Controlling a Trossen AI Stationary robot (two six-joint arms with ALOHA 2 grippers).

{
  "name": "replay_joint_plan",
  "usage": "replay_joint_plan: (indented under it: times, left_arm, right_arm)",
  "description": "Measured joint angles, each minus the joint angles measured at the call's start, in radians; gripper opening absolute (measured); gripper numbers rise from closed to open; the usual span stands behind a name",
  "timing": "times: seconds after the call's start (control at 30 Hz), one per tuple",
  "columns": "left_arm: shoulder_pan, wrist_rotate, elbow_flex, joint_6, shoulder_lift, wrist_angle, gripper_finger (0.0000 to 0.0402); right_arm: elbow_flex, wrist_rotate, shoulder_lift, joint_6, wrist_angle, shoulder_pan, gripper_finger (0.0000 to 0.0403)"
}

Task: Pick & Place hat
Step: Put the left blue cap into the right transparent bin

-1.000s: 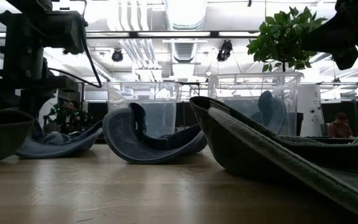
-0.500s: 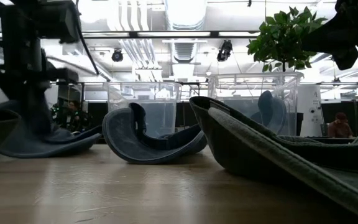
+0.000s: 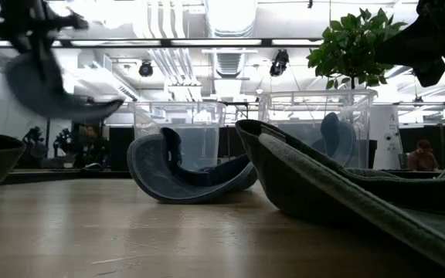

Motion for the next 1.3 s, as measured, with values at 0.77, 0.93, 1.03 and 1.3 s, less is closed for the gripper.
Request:
replay_joint_plan:
  times: [0.77,0.93,1.03,1.3]
  left_arm:
    - [-0.001,-0.169,0.157,0.846,0.085,0.832,0.0005]
    - [0.0,-0.081,0.156,1.096,0.141,1.031,0.0005]
    - [0.0,-0.006,0.156,1.233,0.178,1.127,0.0005]
    - [0.003,-0.056,0.156,1.342,0.27,1.27,0.0005]
  right_arm:
    - [0.0,-0.001,0.0,-0.014,0.059,0.0,0.0073]
    - [0.0,-0.005,0.0,-0.019,0.073,0.0,0.0073]
    - [0.0,-0.01,0.0,-0.052,0.105,0.0,0.0074]
    - [0.0,-0.03,0.004,-0.195,0.335,0.0,0.0109]
